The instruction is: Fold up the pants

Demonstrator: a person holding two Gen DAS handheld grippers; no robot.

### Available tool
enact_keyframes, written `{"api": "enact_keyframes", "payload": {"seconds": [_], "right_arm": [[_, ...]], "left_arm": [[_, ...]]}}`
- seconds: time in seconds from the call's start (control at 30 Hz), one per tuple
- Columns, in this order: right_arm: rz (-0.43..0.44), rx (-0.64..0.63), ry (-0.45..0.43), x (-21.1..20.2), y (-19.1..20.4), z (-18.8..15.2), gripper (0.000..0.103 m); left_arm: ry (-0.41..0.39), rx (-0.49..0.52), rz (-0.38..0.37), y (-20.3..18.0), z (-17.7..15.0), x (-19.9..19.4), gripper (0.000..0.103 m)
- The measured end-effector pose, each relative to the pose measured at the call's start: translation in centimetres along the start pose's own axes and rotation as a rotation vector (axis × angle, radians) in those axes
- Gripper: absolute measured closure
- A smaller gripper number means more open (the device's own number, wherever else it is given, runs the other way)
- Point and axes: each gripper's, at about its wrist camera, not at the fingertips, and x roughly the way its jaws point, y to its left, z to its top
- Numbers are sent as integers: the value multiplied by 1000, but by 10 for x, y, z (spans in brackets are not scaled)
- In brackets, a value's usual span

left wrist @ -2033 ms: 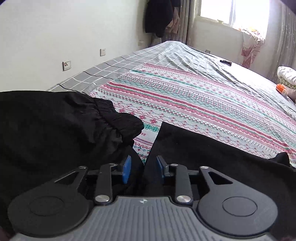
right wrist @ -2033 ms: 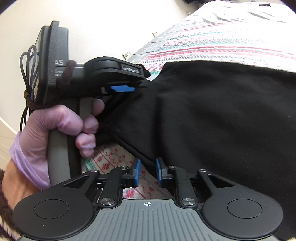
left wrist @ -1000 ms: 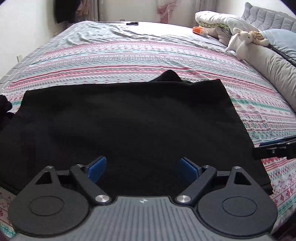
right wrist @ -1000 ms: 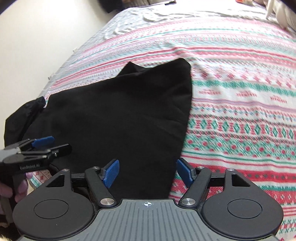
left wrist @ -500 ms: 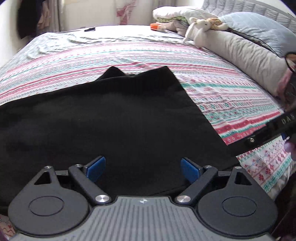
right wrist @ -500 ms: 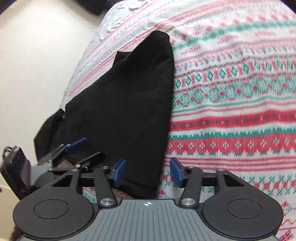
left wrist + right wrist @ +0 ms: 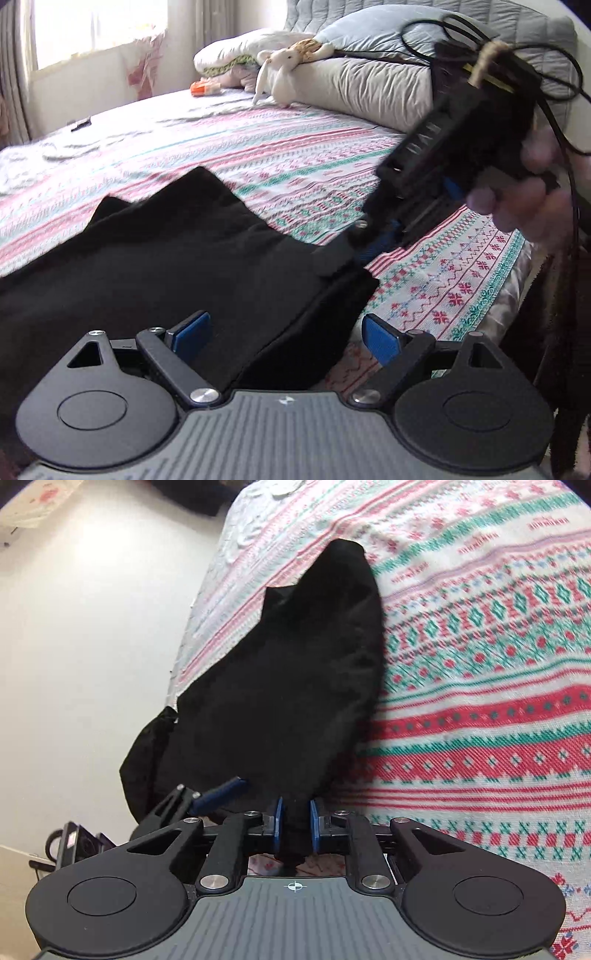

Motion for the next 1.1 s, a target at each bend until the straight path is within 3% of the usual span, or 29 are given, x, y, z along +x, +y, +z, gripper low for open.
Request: {"api": "enact_keyframes", "payload": {"seconds": [0.2,0.33,0.43,0.67,0.8,0.93,1.1], "right_arm": [[18,-15,-4,1,14,10,88],[5,-14,7,0,13,13,84],[-29,-14,-5,-4,5,17,84],[-173,-28,-107,5,-27,40,80],[-82,13,-128,23,-41,61,82],[-102,-42,-174,35,-34,83,82],[-83,2,-226,50,-35,116,82]], "left_arm": [[-29,67,159,-28,6,20,4],[-11,152,260,-38,6,34,24],[41,120,275,-35,2,42,30],[6,74,295,-36,-5,37,37],[-9,96,316,-45,-7,35,44],[-17,77,331,-48,-7,34,47],[-13,52,366,-53,-8,31,48]]}}
